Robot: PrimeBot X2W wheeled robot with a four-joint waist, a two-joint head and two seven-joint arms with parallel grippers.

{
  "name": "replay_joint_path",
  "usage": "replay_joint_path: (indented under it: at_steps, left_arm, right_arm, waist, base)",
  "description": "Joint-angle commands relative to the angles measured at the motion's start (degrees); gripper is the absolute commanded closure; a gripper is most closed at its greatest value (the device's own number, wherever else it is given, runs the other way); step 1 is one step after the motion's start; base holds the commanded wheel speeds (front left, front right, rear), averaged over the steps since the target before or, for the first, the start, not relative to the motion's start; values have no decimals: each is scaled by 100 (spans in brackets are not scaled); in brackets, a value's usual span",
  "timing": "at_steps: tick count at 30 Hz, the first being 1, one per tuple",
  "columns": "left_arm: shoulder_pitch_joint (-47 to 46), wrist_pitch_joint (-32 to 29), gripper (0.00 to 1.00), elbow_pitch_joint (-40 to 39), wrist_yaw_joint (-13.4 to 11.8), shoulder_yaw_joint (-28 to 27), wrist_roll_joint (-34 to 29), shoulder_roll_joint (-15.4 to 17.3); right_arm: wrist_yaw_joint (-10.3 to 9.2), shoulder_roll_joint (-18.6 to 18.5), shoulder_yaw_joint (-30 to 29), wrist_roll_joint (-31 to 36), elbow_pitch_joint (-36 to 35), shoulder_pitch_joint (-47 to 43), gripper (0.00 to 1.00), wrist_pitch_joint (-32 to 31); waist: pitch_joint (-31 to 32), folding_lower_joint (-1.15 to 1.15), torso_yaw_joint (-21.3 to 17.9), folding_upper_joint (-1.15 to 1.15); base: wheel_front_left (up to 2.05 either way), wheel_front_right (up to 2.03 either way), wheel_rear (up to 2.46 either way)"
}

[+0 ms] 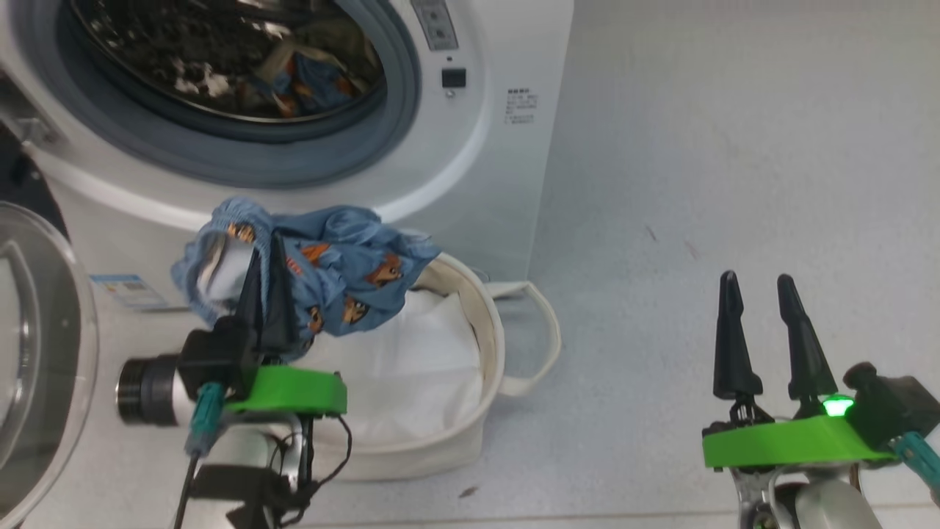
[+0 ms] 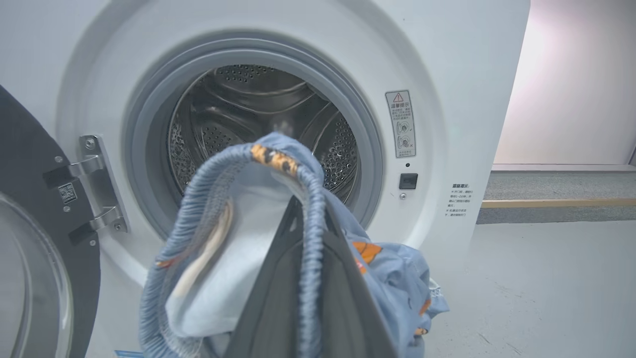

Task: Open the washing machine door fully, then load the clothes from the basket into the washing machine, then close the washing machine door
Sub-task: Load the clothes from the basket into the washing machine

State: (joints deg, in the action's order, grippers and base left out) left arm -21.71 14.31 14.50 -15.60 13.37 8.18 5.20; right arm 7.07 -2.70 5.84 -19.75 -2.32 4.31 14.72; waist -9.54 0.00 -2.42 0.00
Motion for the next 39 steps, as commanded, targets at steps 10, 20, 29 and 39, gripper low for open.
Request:
replay_joint_path:
  at_steps: [10, 20, 29, 39]
  left_arm:
    - [372, 69, 100, -485, 266, -540, -211, -144]
    - [256, 69, 100, -459, 412, -690, -254, -209]
    - [-835, 69, 100, -307, 548, -1093, -330, -190]
    - [-2883, 69, 100, 593, 796, -1981, -254, 191]
  right_arm:
    - [42, -18, 141, -82, -164, -155, 0, 28]
    - [42, -18, 145, -112, -211, -108, 0, 28]
    - [42, -18, 238, -83, -344, 248, 0, 28]
    - [42, -18, 395, -141, -417, 724, 0, 28]
  waist:
    - [383, 0, 99, 0]
    - [202, 0, 43, 0]
    - [-676, 0, -137, 0]
    - [-1883, 0, -648, 0]
  base:
    - [0, 0, 0]
    - [0, 0, 0]
    - [0, 0, 0]
    - [0, 0, 0]
